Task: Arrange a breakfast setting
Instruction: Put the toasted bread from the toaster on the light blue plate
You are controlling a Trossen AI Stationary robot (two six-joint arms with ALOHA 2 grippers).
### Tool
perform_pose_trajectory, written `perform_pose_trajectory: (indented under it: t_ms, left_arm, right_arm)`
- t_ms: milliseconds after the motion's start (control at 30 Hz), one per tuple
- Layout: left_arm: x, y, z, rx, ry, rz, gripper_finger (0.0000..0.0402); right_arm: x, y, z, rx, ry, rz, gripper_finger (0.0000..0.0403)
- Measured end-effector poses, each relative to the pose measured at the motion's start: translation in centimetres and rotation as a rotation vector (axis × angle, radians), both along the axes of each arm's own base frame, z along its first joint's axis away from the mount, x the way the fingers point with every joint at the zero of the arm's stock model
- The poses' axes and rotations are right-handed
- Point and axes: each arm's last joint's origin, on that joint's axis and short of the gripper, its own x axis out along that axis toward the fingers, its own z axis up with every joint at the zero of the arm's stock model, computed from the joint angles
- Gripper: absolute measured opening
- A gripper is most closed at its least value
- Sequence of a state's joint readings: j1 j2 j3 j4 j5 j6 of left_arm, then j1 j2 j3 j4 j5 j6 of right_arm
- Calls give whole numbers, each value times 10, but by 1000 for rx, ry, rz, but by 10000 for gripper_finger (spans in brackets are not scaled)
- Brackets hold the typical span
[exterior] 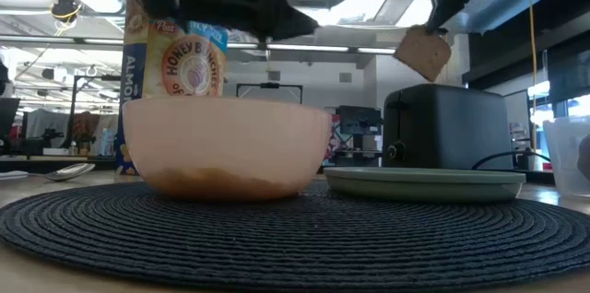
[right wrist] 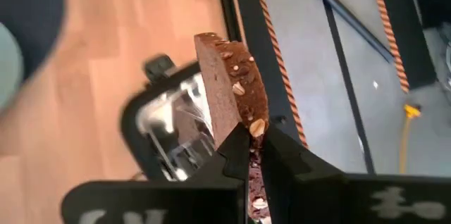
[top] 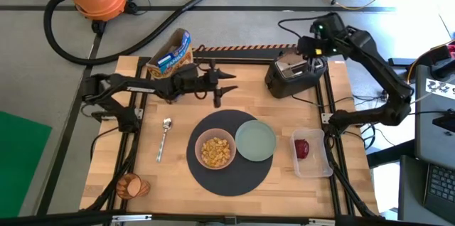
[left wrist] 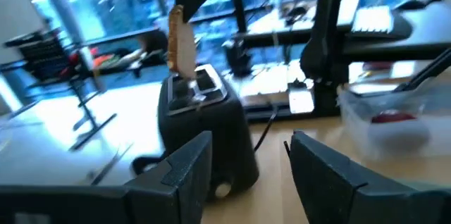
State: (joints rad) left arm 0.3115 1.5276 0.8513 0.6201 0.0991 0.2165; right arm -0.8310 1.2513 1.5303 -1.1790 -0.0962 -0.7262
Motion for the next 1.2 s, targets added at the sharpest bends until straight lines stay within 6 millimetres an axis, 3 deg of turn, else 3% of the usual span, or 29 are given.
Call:
perform_pose_trajectory:
  t_ms: [300,533,767,1200]
  left_arm:
    - [54,19,-13,-24,-8,-32,271]
    - [73,21,17,24,-103,-39,322]
    - [81,19,38,29,-95,-81,318]
    - [83,13,38,19,-86,-65,263]
  right_arm:
    - [0,11,6,160,-193,123,17]
    - [18,24,-1,181,-195,225,17]
    - [37,38,3,136,-248,319,17]
    - [50,52,8,106,-294,382,17]
